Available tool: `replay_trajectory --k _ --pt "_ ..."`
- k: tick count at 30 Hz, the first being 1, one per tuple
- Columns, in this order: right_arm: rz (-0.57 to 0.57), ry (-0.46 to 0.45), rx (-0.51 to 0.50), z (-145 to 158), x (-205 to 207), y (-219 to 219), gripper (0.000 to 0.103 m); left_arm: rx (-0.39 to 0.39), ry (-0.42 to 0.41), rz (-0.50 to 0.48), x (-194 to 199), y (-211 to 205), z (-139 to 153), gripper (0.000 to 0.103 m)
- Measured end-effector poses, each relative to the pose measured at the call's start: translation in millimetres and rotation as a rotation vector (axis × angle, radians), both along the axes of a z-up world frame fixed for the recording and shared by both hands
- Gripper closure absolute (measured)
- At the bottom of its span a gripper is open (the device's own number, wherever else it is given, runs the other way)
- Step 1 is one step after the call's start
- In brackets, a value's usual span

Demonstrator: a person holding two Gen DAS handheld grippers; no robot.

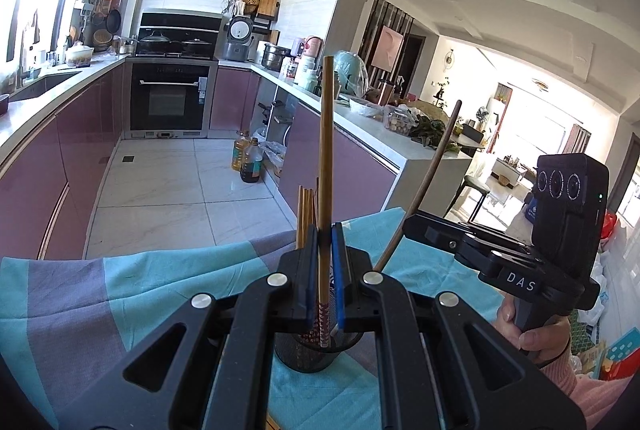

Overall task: Organize utensils
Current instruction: 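Lower the upright chopstick into the black mesh cup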

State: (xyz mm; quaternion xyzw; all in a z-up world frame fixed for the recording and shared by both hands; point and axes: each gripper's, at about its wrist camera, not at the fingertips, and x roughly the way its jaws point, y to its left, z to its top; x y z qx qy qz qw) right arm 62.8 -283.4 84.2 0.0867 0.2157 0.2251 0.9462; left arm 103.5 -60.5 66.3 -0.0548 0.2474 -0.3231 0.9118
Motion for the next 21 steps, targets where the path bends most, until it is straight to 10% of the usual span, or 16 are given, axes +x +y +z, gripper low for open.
replay_trajectory --k 21 --pt "-0.009 0.042 0.0 -12.2 12.4 -0.1 0.097 0.045 0.017 0.017 7.0 -17.6 1.5 0.096"
